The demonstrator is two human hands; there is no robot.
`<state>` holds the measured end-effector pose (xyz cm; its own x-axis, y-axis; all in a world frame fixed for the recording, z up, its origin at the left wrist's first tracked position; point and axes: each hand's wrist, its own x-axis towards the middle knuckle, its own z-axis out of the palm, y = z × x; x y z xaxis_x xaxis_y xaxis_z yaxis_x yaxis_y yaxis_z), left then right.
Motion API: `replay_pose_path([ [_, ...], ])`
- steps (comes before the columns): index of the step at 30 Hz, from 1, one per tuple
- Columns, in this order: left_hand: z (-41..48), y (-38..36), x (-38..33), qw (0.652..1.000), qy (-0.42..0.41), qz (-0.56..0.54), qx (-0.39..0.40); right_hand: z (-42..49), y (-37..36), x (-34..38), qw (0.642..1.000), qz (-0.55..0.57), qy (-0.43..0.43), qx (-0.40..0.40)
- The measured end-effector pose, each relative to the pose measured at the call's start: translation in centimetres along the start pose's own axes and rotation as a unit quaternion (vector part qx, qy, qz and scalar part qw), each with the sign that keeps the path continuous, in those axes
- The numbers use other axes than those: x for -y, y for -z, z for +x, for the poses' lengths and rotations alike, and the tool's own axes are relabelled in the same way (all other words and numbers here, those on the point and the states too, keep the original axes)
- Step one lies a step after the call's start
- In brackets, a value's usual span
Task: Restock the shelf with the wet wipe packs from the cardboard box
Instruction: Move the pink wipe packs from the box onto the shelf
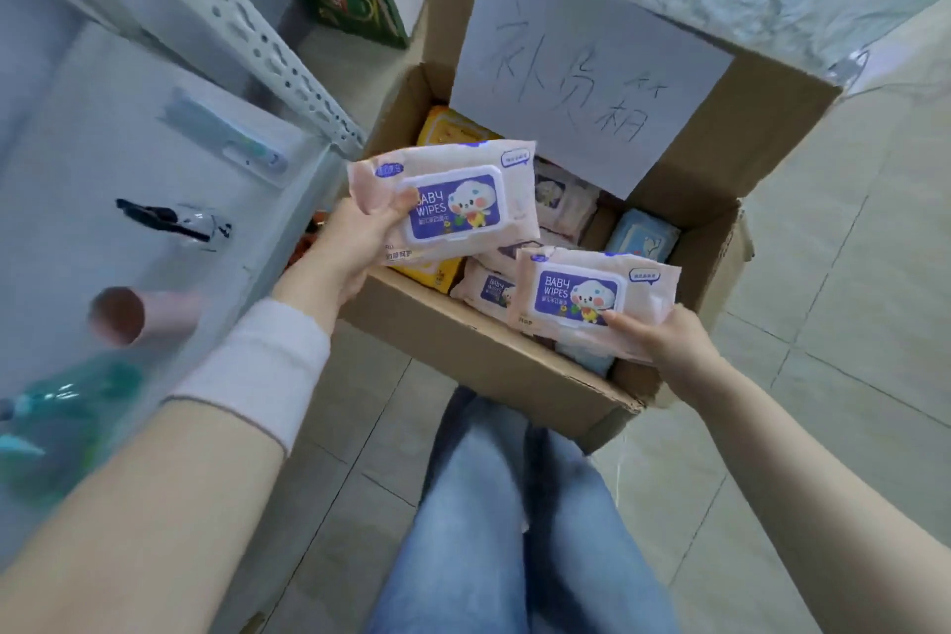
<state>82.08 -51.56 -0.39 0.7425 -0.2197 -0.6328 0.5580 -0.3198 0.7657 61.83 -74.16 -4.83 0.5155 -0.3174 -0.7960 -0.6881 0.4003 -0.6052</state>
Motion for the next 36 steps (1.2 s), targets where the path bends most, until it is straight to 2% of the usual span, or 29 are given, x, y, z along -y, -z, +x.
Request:
replay_pose_path([
  [5,-13.6,6.6,-3.9,0.987,-0.111,-0.054,-0.101,-8.1,-2.8,3.9,0.991,-0.078,0.088,0.066],
  [8,-21.2,11.5,-6.2,0.969,-0.170,-0.072,-0.163,-13.5,-6.3,7.1,0.973,-0.118,0.141,0.140],
  [13,-32.4,21.5,-8.4,0.919,-0.271,-0.109,-0.266,-22.5,-15.9,12.4,0.912,-0.178,0.238,0.283],
  [17,-40.2,30.3,-7.6,0.883,-0.308,-0.144,-0.325,-29.4,-24.9,14.5,0.865,-0.211,0.297,0.345],
  [22,-48.0,41.9,-3.3,0.837,-0.336,-0.182,-0.391,-36.5,-37.2,13.6,0.812,-0.247,0.347,0.399],
  [26,-51.2,51.0,1.6,0.807,-0.316,-0.216,-0.449,-39.1,-47.1,12.1,0.772,-0.278,0.366,0.439],
  [28,-51.4,54.6,3.5,0.797,-0.307,-0.241,-0.462,-39.2,-51.3,11.7,0.771,-0.281,0.371,0.435],
  [31,-50.4,58.9,5.1,0.802,-0.294,-0.259,-0.452,-39.1,-57.0,12.0,0.772,-0.252,0.374,0.448],
  [36,-46.2,65.2,4.6,0.802,-0.295,-0.253,-0.454,-37.9,-66.6,14.6,0.773,-0.222,0.360,0.472],
])
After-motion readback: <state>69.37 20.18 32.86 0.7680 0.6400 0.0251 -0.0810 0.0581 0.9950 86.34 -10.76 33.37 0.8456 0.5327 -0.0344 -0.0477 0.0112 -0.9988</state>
